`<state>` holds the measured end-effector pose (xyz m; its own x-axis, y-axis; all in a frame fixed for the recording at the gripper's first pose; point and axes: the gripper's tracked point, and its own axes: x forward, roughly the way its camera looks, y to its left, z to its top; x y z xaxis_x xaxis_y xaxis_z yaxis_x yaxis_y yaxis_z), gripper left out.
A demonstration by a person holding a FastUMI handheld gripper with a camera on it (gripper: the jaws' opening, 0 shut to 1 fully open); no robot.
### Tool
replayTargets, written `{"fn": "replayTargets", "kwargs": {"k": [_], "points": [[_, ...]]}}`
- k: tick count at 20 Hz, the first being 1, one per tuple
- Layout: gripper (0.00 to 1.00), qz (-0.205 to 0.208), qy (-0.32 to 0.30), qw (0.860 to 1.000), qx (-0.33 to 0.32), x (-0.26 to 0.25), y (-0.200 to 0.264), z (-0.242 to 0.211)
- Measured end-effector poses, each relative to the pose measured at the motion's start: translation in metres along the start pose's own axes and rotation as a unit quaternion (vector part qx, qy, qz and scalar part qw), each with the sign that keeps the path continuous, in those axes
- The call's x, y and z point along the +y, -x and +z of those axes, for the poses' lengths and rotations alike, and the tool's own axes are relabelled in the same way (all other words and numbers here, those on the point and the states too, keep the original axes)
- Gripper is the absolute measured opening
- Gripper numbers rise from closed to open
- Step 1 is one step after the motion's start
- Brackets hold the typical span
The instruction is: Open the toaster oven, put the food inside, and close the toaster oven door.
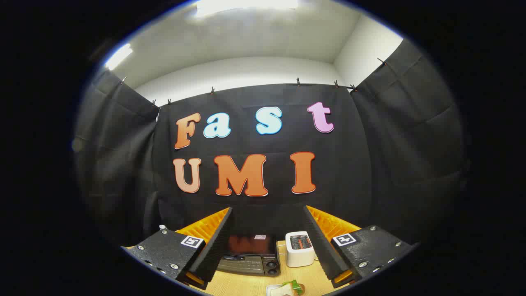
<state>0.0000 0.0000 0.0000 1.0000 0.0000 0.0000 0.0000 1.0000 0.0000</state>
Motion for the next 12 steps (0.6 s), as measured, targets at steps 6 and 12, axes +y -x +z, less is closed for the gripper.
{"fn": "replayTargets", "kwargs": {"k": [6, 12], "points": [[0.98, 0.011, -0.011, 1.0, -0.01, 0.011, 0.001, 0.009], [0.98, 0.016, -0.012, 1.0, -0.011, 0.019, -0.005, 0.003]]}}
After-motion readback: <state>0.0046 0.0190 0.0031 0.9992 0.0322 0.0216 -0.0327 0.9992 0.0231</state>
